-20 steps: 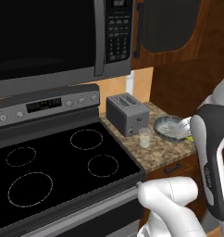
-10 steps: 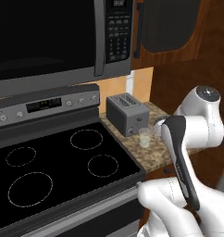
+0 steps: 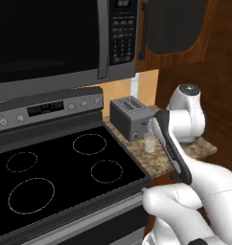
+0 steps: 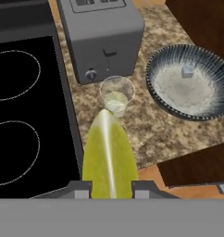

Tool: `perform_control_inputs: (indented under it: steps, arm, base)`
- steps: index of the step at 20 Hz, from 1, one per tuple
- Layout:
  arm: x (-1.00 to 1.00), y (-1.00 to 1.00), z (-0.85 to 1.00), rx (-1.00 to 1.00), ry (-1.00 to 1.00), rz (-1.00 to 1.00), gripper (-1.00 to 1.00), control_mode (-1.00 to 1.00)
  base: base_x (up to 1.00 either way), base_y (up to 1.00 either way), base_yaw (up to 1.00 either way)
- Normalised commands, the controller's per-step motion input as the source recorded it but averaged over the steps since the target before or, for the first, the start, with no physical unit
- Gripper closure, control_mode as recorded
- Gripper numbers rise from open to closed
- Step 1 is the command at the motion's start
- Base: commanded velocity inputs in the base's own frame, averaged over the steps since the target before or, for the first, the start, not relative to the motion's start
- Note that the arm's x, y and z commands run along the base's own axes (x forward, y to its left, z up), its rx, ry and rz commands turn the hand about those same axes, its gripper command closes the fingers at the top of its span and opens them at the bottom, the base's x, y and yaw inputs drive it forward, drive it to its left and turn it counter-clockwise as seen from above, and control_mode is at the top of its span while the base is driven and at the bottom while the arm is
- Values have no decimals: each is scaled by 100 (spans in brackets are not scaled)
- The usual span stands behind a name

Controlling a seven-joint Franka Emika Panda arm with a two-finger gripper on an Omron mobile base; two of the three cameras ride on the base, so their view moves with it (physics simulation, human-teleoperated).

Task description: Grab a lemon wedge from the fridge and one ice cube from the ice bowl, and put them in the glass of lemonade.

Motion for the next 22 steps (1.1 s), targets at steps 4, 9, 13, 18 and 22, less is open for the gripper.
perform_control_inputs:
  steps: [4,9,13,18,22]
  arm:
    - [59,0,-35,0,0,0,100,-100]
    - [59,-2,-36,0,0,3,100,-100]
    - [56,-13,-15,0,0,3,100,-100]
    - [35,-13,-13,0,0,2,100,-100]
    - [0,0,-14,0,8,0,100,-100]
  base:
    - [0,0,0]
    - [0,0,0]
    - [0,0,0]
    - [0,0,0]
    - [0,0,0]
